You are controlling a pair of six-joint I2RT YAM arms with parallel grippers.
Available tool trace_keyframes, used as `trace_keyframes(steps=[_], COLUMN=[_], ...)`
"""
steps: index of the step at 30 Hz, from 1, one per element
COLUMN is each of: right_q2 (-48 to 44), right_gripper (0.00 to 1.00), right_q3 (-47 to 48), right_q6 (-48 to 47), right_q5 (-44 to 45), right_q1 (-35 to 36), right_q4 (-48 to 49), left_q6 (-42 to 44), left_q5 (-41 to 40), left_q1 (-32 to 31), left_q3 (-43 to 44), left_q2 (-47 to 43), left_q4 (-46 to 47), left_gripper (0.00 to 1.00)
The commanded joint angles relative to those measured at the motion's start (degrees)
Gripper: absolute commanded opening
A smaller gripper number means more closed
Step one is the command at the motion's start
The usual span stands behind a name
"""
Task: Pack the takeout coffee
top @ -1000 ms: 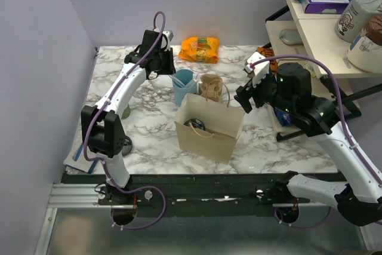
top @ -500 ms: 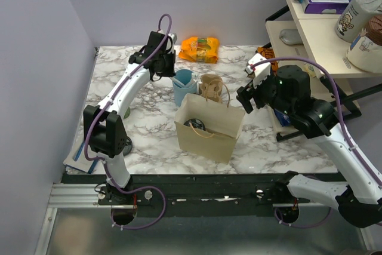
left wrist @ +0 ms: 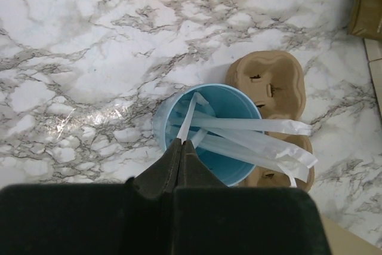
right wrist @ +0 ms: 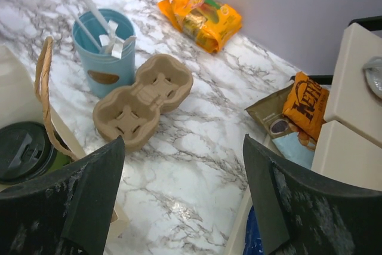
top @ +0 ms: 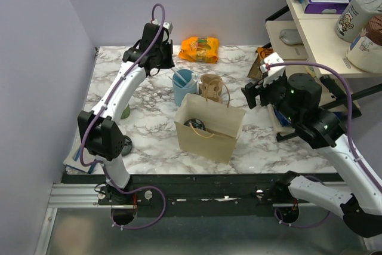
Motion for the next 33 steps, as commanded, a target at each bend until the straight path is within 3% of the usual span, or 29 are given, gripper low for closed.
trace_keyframes(steps=[1,8,16,21,27,33], right_q2=[-5.0,-8.7,-12.0,-14.3,-16.9,-16.9], right_gripper=[0.88,0.89,0.89,0.89,0.89,0.89], right_q3=[-4.7,-9.1,-14.0,-15.8,-18.0,-18.4], right_q6=[1.0,2.2,4.2,5.1,5.2,5.5], right_q5=[3.9,5.6,9.7,7.2,5.6,4.1], right_q1=[-0.3,-0.3,-0.3,-0.2,-0.3,-0.3], right_q4=[9.7,16.7,21.7,23.0,23.1,23.4], left_q6=[-2.1,-3.7,-3.6,-3.3,-3.6,-1.8], left_q5=[-2.2,-4.9,-7.5,1.9,22.0,29.6], left_q1=[-0.6,-0.8,-1.2,-1.3,-1.3,-1.3], left_q3=[1.9,5.2,18.8,21.3,10.1,4.5], left_q2=[-7.5,-14.8,-21.0,-27.2,-38.3,-41.5], left_q4=[0.8,-4.1,-14.5,-17.0,-14.3,-15.9], left_gripper=[0.0,0.0,0.0,0.0,0.0,0.0])
